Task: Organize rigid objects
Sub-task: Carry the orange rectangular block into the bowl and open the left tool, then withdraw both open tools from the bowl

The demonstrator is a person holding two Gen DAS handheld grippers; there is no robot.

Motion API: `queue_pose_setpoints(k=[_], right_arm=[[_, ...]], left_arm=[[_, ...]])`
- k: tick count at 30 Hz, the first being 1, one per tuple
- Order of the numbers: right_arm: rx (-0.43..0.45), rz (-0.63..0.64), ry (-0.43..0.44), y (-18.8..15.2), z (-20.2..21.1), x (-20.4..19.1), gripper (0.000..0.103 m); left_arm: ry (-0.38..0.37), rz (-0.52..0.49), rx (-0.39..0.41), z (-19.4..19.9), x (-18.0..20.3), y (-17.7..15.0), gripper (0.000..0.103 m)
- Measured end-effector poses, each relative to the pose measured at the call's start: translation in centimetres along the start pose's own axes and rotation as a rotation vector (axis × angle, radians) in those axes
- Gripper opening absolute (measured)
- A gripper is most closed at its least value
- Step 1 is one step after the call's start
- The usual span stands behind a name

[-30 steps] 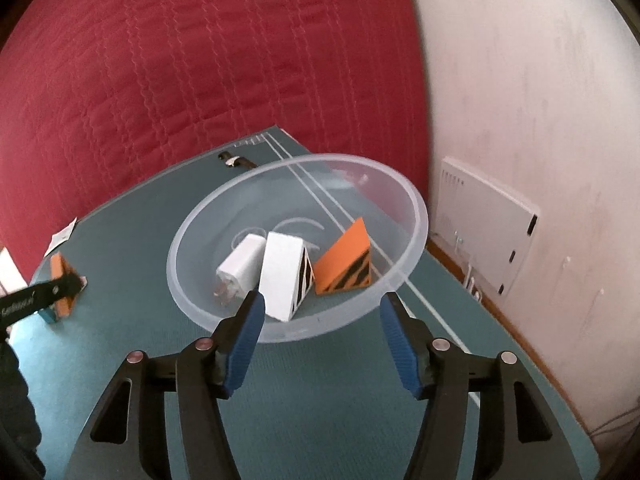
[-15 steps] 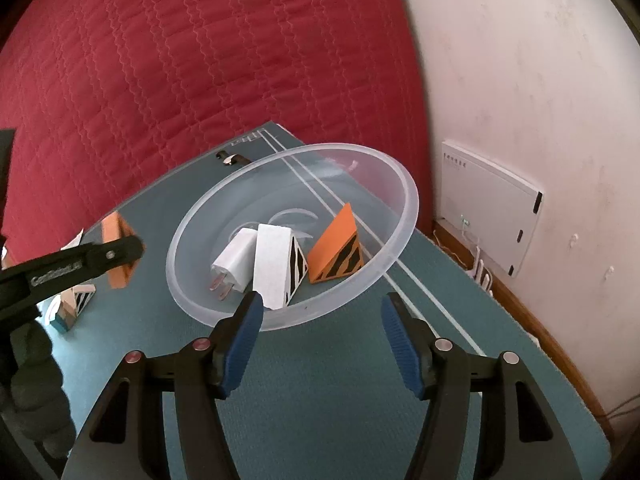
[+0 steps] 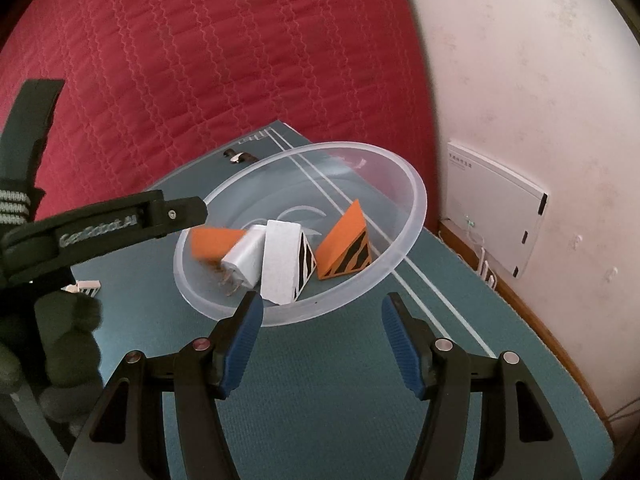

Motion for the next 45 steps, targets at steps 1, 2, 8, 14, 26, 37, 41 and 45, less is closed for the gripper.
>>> queue_pose_setpoints(k=[1, 2, 8, 14, 26, 37, 41, 45], right_arm=[[-0.001, -0.002, 0.001, 0.0, -0.1, 0.0, 0.063], [-0.001, -0.001, 0.001, 0.0, 0.0, 0.0, 0.063], [-0.001, 0.0, 0.002, -0.2, 0.1, -0.1, 0.064], [0.0, -0.001, 0.002, -0.3, 0.0, -0.3, 0.068], [-0.009, 0.003, 0.015, -0.7, 0.2, -0.7, 0.073], [-0.029, 0.014, 0.017, -1.0, 0.1, -1.1, 0.074], [-0.038, 0.017, 0.015, -1.0, 0.0, -1.2, 0.074], [-0.039, 0.02, 0.012, -1.0, 0.0, -1.3, 0.075]], left_arm=[[0.007, -0.001, -0.001, -0.1, -0.2, 0.0, 0.096], [0.02, 0.003, -0.007, -0.3, -0.7, -0.2, 0.096], [0.094, 0.024, -0.011, -0.5, -2.6, -0.8, 0.102], [0.136, 0.02, -0.017, -0.2, -3.6, -1.5, 0.102], [0.181, 0.035, -0.021, 0.5, -5.0, -2.4, 0.102], [0.207, 0.054, -0.026, 1.0, -6.7, -3.1, 0.102], [0.211, 0.064, -0.024, 1.4, -7.3, -3.4, 0.102], [0.213, 0.077, -0.022, 1.8, -8.0, -3.7, 0.102]])
Point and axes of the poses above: each gripper's, at about its wrist camera, not at the fingertips, and z roughly against the way its jaws point, x to its right, y to its top, the point moved 10 cm from there along -z, roughly the way its jaws point, and after that the axes turned 2 degrees about -y, right-handed, at the moved point
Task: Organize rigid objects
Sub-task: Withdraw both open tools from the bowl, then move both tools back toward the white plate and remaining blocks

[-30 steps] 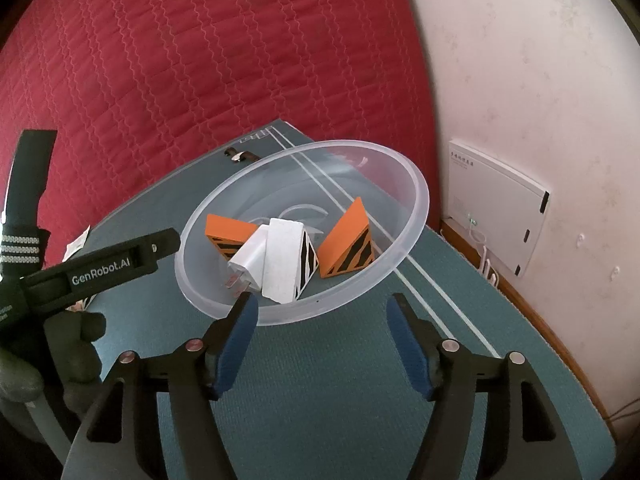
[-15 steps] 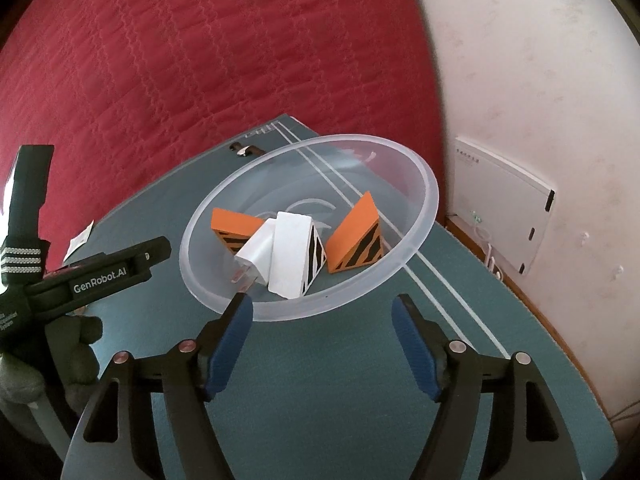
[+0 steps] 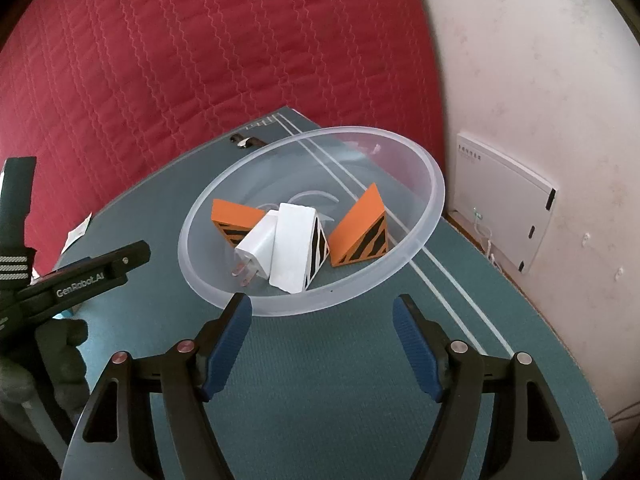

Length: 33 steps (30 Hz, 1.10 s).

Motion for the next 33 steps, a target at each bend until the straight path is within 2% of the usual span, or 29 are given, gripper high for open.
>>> queue_pose_setpoints(k=[17, 33], right_arm=[[-0.028, 0.053, 0.008, -0.7, 0.3, -0.9, 0.078], [-0.064, 0.141, 0.048, -2.4, 0.5, -4.3, 0.078]], left_arm=[[0.013, 0.038, -0.005, 0.3, -3.2, -0.8, 0.102], [0.08, 0.11, -0.003, 1.6, -9.5, -2.0, 0.102]])
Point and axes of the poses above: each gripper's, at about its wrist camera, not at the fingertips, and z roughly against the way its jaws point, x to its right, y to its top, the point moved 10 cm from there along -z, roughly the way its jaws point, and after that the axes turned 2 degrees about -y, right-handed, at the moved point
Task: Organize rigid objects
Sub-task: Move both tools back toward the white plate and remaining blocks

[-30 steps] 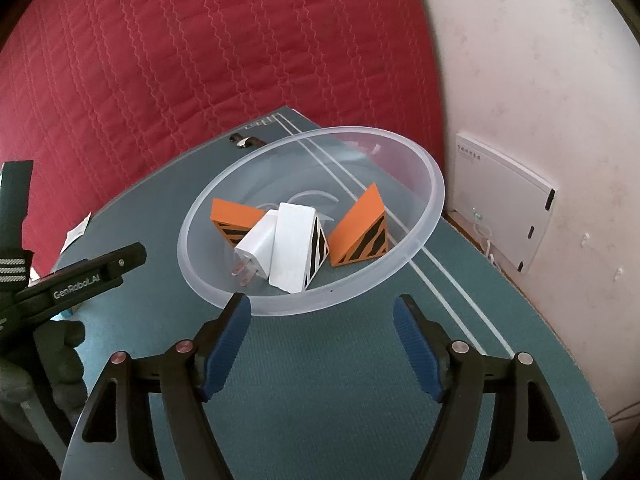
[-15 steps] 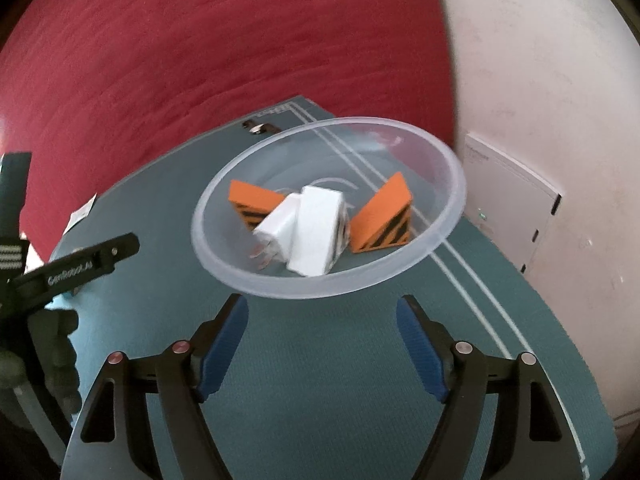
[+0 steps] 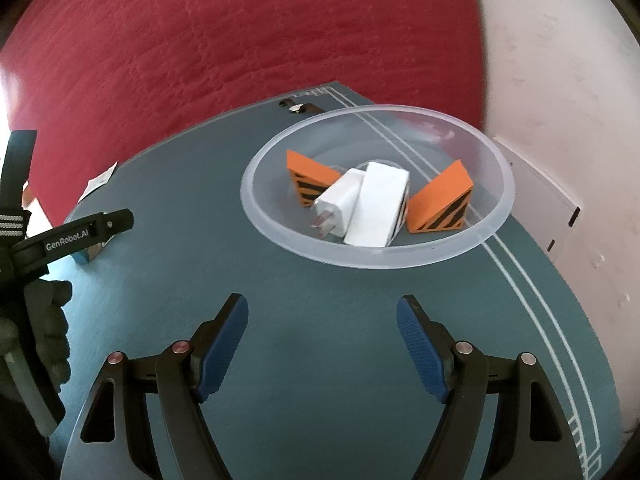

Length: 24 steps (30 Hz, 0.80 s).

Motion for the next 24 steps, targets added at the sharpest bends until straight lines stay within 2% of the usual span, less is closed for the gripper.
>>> queue_pose_setpoints(k=[9, 19, 24], right_arm=[[-0.027, 0.044, 0.032, -0.5, -0.1, -2.3, 0.078], [-0.044, 0.105, 0.134, -0.7, 0.0, -7.1, 0.078], [-0.05, 0.137, 0.183, -0.9, 0.1, -9.4, 0.078]], left_arm=[[0.073, 0.064, -0.009, 0.5, -5.5, -1.2, 0.102], [0.14, 0.207, -0.016, 0.8, -12.0, -1.7, 0.102], [0.171, 0.254, -0.025, 0.4, -13.9, -1.9, 0.102]])
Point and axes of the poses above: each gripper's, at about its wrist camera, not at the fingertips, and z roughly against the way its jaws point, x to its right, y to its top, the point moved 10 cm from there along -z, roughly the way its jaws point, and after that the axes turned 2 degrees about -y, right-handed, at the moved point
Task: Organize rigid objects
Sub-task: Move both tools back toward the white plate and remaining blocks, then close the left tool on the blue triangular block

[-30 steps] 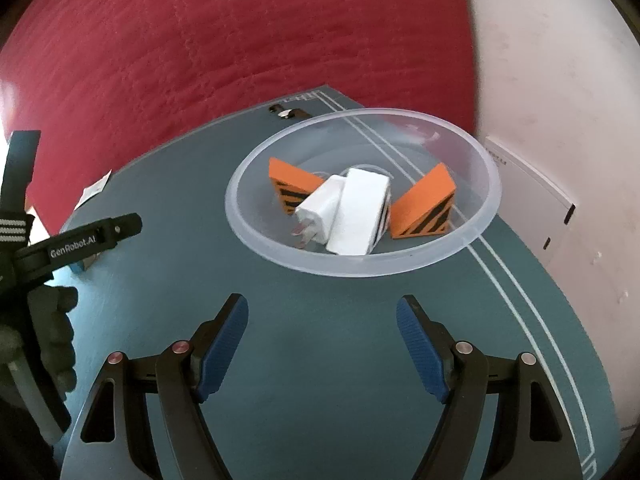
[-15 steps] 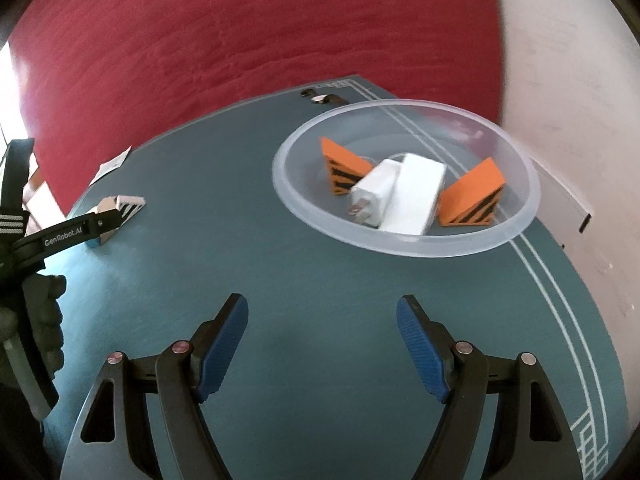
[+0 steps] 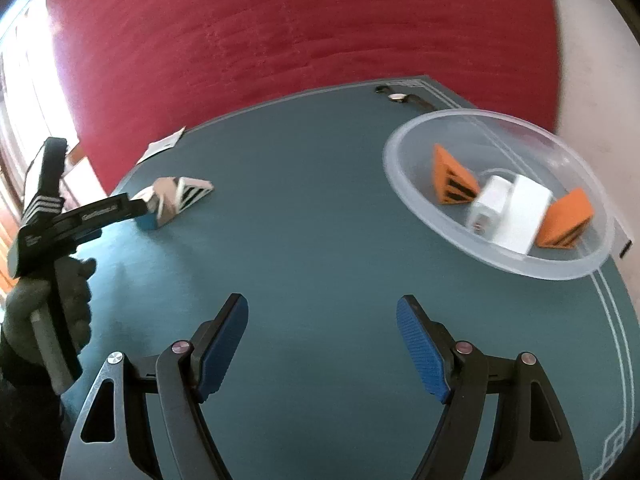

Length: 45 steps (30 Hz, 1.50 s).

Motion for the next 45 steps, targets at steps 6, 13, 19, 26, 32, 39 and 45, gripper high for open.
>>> queue_pose_setpoints(k=[6, 13, 19, 26, 32, 39, 45], right_arm=[[-0.017, 0.019, 0.038, -0.4, -0.5, -1.6, 0.078], [-0.044, 0.019, 0.055, -1.3, -0.7, -1.6, 0.078], [-0.047, 0.016, 0.058, -1.4, -0.8, -1.5, 0.078], [-0.045, 0.022, 0.059, -1.3, -0.9, -1.6, 0.078], [-0.045, 0.022, 0.06, -1.3, -0.9, -1.7, 0.078], [-0.045, 0.025, 0.06, -1.3, -0.9, -1.9, 0.078], [-0.044, 0.027, 0.06, -1.4, -0.9, -1.9, 0.078]], left_arm=[[0.023, 0.024, -0.022, -1.2, -0.6, 0.1, 0.102], [0.053, 0.02, -0.028, -2.2, -0.9, 0.3, 0.102], [0.06, 0.04, -0.044, -2.5, -1.9, -0.2, 0.102], [0.063, 0.044, -0.029, -1.7, -2.7, -0.7, 0.102], [0.053, 0.028, -0.022, -1.7, -2.4, -0.6, 0.097], [0.036, 0.016, -0.041, -2.4, -1.7, -0.3, 0.078], [0.019, -0.009, -0.038, -2.7, -0.9, -0.1, 0.062]])
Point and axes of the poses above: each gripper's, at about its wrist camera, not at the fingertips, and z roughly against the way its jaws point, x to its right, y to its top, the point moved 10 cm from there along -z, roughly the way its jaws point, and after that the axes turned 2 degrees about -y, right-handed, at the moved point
